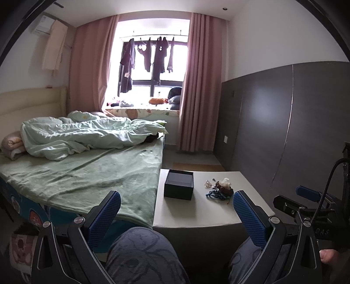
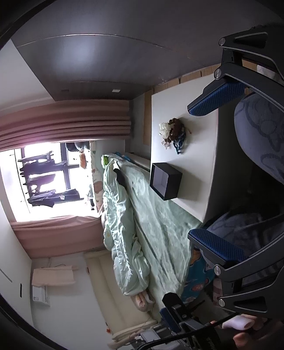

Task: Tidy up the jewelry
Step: 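Move both tools toward the jewelry pile on the white table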

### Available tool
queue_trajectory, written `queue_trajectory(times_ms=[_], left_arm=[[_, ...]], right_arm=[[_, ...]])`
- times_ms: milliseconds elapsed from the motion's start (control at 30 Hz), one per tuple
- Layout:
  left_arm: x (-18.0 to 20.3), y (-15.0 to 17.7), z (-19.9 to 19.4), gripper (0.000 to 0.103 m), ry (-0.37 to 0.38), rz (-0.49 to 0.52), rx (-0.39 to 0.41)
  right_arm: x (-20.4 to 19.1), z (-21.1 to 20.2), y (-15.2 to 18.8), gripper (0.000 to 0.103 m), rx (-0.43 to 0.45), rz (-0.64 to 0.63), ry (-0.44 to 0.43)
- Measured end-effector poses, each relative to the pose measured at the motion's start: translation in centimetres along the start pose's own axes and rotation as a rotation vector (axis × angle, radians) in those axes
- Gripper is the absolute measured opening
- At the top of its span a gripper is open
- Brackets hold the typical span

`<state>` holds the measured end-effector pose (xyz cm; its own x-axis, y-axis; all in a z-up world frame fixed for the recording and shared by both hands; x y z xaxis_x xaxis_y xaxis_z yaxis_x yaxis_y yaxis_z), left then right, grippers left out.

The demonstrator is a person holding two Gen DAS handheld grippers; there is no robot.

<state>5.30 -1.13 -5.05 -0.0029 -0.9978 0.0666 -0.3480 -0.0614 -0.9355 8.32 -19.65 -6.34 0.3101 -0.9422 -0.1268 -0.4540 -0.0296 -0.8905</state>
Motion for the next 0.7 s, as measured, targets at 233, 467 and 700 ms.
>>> queue_trajectory(times_ms=[233,467,700], left_arm=[[0.2,0.2,0.3,0.103,0.008,0.003,-0.005],[-0.1,0.2,0.4,0.103,0.01,-0.007,-0.006],[-0.3,-0.1,1.5,0.103,0.015,-0.017,-0.016]], right_arm=[[0.2,0.1,0.1,0.103,0.0,0.004,0.009],[0.2,0.3,0.0,0.103,-0.003,-0.004,0.021],[0.4,0.6,-0.3,0.103,-0.012,-0.013,0.026]])
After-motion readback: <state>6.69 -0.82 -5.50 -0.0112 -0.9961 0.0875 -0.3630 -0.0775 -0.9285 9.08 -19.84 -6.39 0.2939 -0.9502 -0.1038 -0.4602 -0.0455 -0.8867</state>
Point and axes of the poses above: each gripper's, at about its wrist camera, not at the fingertips, and z roughly the way its jaws point, x to its right, y to its underside, the point moved 5 cm from there along z, roughly the way its jaws point, and after that the axes turned 5 degrees about -y, right-handed, at the moved point
